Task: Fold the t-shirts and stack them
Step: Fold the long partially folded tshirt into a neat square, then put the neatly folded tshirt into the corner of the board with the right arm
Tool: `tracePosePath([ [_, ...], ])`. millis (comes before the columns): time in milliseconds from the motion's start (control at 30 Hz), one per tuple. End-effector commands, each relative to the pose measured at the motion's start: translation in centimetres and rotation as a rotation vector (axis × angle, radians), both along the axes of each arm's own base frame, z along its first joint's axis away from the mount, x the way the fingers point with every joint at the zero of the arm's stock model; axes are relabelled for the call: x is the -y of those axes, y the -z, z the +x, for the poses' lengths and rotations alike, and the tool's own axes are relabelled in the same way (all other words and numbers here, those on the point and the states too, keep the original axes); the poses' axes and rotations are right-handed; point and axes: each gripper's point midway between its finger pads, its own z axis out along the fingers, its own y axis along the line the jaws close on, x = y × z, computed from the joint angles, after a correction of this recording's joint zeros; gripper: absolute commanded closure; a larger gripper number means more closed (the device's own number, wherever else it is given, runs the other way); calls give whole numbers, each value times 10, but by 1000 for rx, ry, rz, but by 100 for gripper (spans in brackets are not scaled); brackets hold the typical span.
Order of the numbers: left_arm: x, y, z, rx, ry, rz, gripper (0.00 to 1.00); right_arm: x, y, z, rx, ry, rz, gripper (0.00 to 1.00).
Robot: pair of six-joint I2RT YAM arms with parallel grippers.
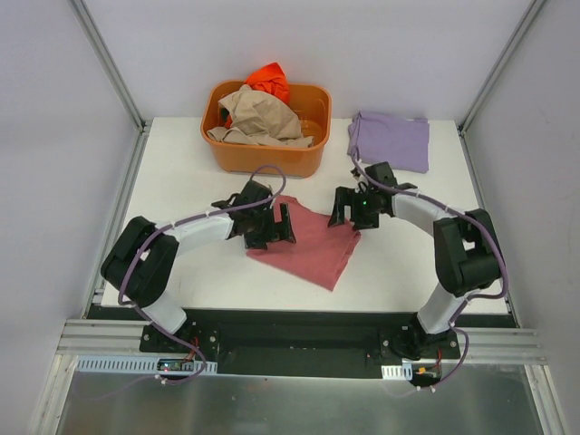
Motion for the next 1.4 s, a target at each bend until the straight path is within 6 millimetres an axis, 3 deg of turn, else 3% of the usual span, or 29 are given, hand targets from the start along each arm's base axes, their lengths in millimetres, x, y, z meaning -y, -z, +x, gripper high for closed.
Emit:
tracePosePath([
  [0, 19, -5, -43, -65, 28, -61, 1, 40, -27, 35, 135, 20, -199, 4],
  [100, 31, -15, -50, -52, 62, -90, 1, 59, -78, 55, 293, 116, -270, 4],
  [200, 28, -31, -49, 16, 60, -97, 1, 82, -138, 54, 484, 252, -286, 4],
  [300, 9, -49, -33, 156, -14, -51, 1, 99, -168, 38, 606, 412, -221, 4],
  [333, 0, -52, -26, 199, -44, -18, 1, 108, -168, 31, 615, 485, -209, 4],
  [433, -17, -64, -4, 297, -99, 49, 1, 110, -153, 10, 588, 534, -124, 4],
  [600, -35, -62, 19, 262, -162, 59, 1, 57, -118, -37, 381, 332, 71, 4],
  [767, -55, -50, 20, 229, -213, 75, 1, 39, -67, -65, 176, 315, -73, 4],
  [967, -65, -42, 17, 208, -239, 84, 1, 25, -25, -73, 85, 312, -201, 2],
  [1200, -72, -44, 18, 226, -251, 101, 1, 33, 4, -75, 22, 354, -305, 15],
  [1367, -76, -44, 20, 227, -262, 110, 1, 21, 18, -78, -19, 317, -299, 21],
])
